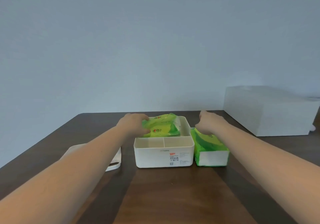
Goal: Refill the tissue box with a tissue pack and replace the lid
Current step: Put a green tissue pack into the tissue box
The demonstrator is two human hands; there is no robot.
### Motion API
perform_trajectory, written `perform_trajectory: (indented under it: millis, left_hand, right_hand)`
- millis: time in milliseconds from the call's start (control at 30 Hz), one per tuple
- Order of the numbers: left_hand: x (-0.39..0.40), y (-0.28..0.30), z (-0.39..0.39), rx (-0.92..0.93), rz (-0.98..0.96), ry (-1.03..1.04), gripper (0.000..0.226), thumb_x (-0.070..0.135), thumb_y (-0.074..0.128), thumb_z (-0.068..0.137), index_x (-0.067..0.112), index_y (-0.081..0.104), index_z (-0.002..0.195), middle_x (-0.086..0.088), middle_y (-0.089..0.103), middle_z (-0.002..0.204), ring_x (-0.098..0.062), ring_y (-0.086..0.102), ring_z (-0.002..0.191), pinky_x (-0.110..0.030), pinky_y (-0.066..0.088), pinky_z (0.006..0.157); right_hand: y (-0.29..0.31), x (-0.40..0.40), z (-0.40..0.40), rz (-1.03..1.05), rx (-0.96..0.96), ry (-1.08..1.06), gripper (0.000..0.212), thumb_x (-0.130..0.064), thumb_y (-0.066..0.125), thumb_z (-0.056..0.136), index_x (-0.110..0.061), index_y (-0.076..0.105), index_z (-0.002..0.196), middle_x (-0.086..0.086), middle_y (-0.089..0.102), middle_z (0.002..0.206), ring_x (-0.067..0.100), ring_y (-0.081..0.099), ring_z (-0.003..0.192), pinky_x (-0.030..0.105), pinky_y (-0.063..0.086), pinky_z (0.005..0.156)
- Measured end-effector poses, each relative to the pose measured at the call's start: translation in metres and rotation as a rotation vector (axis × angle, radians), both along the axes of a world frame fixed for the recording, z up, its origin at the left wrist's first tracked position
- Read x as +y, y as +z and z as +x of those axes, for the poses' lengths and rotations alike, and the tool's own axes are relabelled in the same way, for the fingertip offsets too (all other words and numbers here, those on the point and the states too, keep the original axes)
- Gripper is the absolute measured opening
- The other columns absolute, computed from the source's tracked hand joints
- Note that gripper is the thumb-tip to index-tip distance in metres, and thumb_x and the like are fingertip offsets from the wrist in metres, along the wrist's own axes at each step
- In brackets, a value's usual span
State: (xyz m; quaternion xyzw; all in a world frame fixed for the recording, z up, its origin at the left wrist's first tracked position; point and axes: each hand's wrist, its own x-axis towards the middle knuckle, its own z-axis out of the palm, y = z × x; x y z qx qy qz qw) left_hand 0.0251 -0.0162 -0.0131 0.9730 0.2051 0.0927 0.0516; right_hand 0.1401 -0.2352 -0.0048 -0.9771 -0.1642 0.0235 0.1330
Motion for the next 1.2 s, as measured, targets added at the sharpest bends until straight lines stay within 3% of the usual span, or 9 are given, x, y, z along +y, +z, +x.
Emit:
perform_trajectory:
  millis: [167,267,367,533,700,833,1033,1200]
  left_hand:
    - [0.003,-0.004,0.002,-0.021,0.033,0.029,0.042,0.04,0.061,0.085,0.03,0.06,0.126,0.0,0.058,0.124,-0.023,0.053,0.117,-0.034,0.047,0.09]
    - [0.002,-0.006,0.005,-0.101,0.031,0.044,0.028,0.035,0.058,0.089,0.025,0.069,0.113,0.001,0.055,0.111,-0.022,0.055,0.109,-0.031,0.045,0.082]
    - [-0.001,-0.003,0.007,-0.244,0.019,0.046,0.028,0.034,0.053,0.093,0.023,0.072,0.11,0.001,0.054,0.108,-0.022,0.059,0.103,-0.029,0.044,0.077]
    - [-0.001,0.007,0.01,-0.54,-0.126,0.071,0.025,0.031,0.058,0.091,0.014,0.075,0.099,-0.003,0.063,0.108,-0.024,0.06,0.1,-0.028,0.041,0.077]
    - [0.01,0.017,0.011,-0.759,-0.203,0.103,0.022,0.024,0.059,0.091,0.009,0.075,0.095,-0.011,0.065,0.103,-0.028,0.06,0.095,-0.029,0.041,0.079]
    - [0.029,0.024,0.015,-0.781,-0.186,0.128,0.022,0.014,0.056,0.091,0.007,0.074,0.101,-0.015,0.064,0.108,-0.031,0.059,0.099,-0.025,0.034,0.078]
    - [0.06,0.015,0.024,-0.741,-0.211,0.205,0.024,0.009,0.055,0.087,0.004,0.076,0.094,-0.017,0.072,0.102,-0.035,0.063,0.097,-0.03,0.044,0.075]
    - [0.083,-0.005,0.032,-0.716,-0.257,0.289,0.024,0.01,0.054,0.087,0.003,0.076,0.095,-0.017,0.073,0.099,-0.031,0.06,0.088,-0.029,0.04,0.072]
  right_hand:
    - [-0.011,-0.003,-0.003,-0.161,0.175,0.078,0.08,-0.049,0.056,0.088,-0.011,0.022,0.149,0.01,0.044,0.146,0.03,0.049,0.127,0.035,0.043,0.095]
    - [-0.014,-0.003,-0.003,-0.191,0.21,0.101,0.08,-0.051,0.054,0.088,-0.01,0.021,0.15,0.01,0.043,0.147,0.029,0.048,0.128,0.034,0.039,0.089]
    - [-0.014,0.0,0.001,-0.195,0.234,0.102,0.082,-0.05,0.052,0.088,-0.012,0.016,0.152,0.011,0.042,0.148,0.031,0.048,0.126,0.035,0.038,0.085]
    - [-0.022,0.002,0.006,-0.179,0.239,0.083,0.094,-0.054,0.058,0.083,-0.014,0.01,0.153,0.012,0.041,0.148,0.031,0.048,0.127,0.037,0.041,0.095]
    - [-0.036,0.002,0.015,-0.129,0.16,0.04,0.105,-0.064,0.062,0.059,-0.032,0.017,0.149,0.009,0.045,0.143,0.035,0.047,0.126,0.048,0.045,0.098]
    - [-0.029,-0.003,0.02,0.055,0.117,0.01,0.1,-0.052,0.062,0.056,-0.035,0.022,0.146,0.01,0.049,0.139,0.035,0.053,0.119,0.047,0.048,0.096]
    - [0.011,0.0,0.026,0.327,-0.074,0.041,0.1,-0.057,0.057,0.042,-0.042,0.03,0.137,0.01,0.054,0.128,0.035,0.056,0.114,0.046,0.049,0.095]
    - [0.042,0.016,0.021,0.373,-0.155,0.251,0.087,-0.042,0.07,0.066,-0.044,0.028,0.142,0.01,0.045,0.134,0.034,0.051,0.119,0.046,0.046,0.099]
